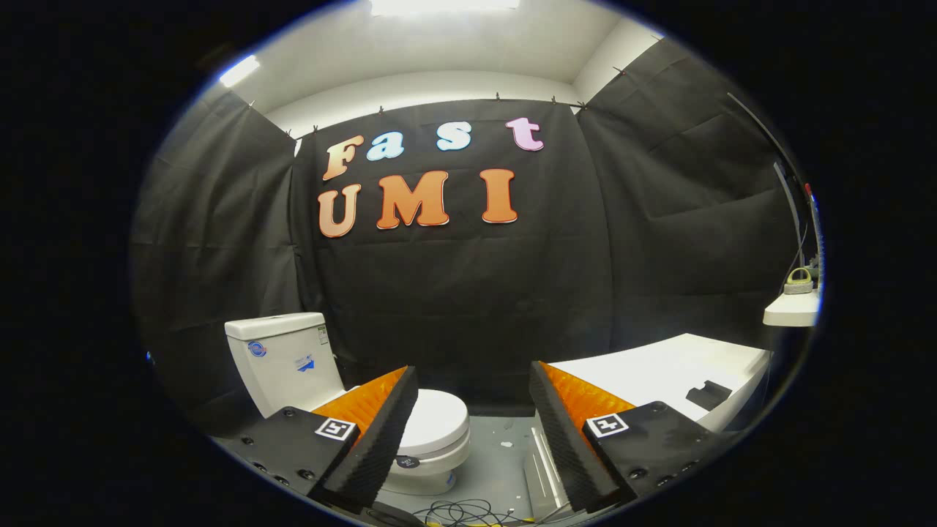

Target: Open the toilet lid.

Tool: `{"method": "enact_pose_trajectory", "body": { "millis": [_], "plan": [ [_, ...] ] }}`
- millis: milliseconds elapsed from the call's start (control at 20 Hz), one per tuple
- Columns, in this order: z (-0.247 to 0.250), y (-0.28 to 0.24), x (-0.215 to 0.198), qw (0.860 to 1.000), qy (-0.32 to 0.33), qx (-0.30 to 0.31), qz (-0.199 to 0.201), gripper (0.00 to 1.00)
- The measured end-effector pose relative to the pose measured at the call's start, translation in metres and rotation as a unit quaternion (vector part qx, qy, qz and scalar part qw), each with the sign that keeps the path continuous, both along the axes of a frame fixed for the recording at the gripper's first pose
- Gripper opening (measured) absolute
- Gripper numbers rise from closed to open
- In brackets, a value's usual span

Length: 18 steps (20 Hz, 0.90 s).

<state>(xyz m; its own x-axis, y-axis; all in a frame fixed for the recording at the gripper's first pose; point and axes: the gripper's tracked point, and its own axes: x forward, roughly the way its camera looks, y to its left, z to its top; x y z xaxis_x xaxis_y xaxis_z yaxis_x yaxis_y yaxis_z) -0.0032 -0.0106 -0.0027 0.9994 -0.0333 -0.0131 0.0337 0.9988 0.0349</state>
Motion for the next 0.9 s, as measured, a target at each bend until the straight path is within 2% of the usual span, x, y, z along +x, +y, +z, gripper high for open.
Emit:
{"method": "enact_pose_trajectory", "body": {
  "millis": [400,900],
  "plan": [
    [0.0,0.014,-0.002,1.0,0.001,0.023,0.02,0.99],
    [-0.004,0.008,-0.002,1.0,0.01,0.025,0.013,0.99]
  ]
}}
